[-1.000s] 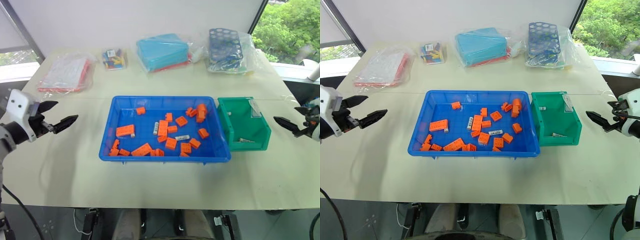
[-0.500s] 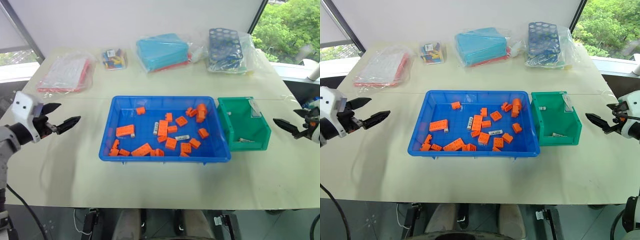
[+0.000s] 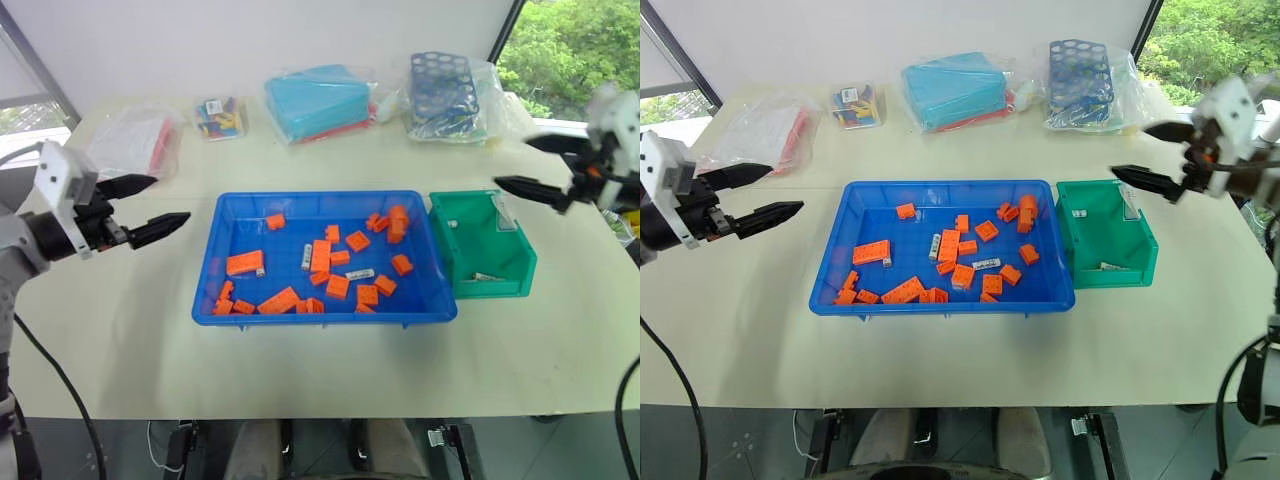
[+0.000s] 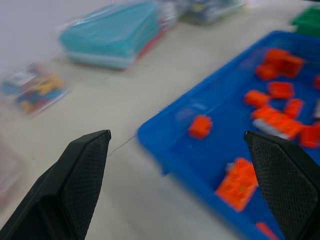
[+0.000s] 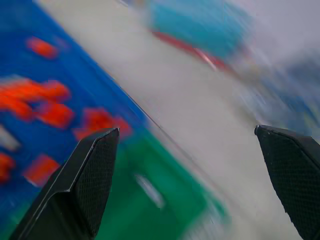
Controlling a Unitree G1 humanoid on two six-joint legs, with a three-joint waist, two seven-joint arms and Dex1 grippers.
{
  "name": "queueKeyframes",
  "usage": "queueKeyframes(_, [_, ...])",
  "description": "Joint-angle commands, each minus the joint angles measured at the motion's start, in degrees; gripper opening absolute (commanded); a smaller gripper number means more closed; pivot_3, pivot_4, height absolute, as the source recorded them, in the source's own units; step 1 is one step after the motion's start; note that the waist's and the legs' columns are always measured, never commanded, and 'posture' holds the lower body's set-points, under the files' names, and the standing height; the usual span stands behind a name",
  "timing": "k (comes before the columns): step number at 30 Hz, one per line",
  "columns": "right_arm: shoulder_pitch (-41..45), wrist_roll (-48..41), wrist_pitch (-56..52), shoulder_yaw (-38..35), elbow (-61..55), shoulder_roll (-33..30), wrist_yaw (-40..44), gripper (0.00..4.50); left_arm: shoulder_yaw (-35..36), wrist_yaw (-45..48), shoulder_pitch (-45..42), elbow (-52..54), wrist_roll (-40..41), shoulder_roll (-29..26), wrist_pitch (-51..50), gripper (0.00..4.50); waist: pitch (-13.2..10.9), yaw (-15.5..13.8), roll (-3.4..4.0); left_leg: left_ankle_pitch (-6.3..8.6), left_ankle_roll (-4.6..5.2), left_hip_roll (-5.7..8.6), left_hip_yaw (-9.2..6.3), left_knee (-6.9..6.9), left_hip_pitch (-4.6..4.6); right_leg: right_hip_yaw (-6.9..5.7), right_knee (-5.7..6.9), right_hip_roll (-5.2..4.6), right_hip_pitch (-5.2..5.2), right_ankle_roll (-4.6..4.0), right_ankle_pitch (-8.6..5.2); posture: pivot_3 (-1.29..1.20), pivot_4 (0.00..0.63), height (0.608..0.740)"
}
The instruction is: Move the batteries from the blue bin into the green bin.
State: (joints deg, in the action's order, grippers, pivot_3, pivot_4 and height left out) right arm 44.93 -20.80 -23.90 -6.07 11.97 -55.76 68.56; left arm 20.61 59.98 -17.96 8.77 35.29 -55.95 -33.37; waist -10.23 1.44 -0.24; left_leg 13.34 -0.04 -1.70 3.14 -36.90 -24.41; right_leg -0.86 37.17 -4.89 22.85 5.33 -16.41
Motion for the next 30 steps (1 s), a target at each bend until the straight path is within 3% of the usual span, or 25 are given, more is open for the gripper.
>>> queueKeyframes(1, [4.14,-0.82,-4.83,7.54,-8.09,5.36,1.05,4.46,-2.02,5.8,-1.34,2.34,1.84,-3.05,-0.28,4.5,0.0,-0.24,-0.01,0.0,0.0,0.0,0.01,-0.02,-0.01,0.0,0.0,0.0,0.0,-0.03,-0.02,0.0,0.15,0.737])
queueKeyframes(8, [11.02,4.71,-6.81,22.12,-7.43,25.37,-4.43,4.46,-6.12,12.11,1.9,3.77,-2.7,-6.95,4.41,4.5,0.0,-0.49,-0.02,-0.01,0.0,0.03,0.09,-0.11,-0.33,0.05,0.13,0.0,0.37,-0.11,-0.03,0.0,0.15,0.737])
queueKeyframes(17, [15.13,16.2,-1.02,35.55,5.23,41.7,-7.62,4.46,-1.59,12.4,6.62,4.66,-3.17,-8.38,5.26,4.5,0.01,-0.39,-0.07,-0.03,0.03,0.01,0.1,-0.51,-0.92,-0.05,0.42,0.34,0.87,0.07,0.06,0.0,0.15,0.737])
queueKeyframes(30, [20.57,23.43,6.28,35.35,29.66,55.52,-13.16,4.46,2.51,9.61,10.83,8.45,-1.64,-7.54,2.71,4.5,0.03,-0.2,-0.14,-0.1,-0.08,-0.05,0.19,-0.52,-0.92,0.04,0.86,0.42,1.18,0.07,0.05,0.0,0.15,0.737])
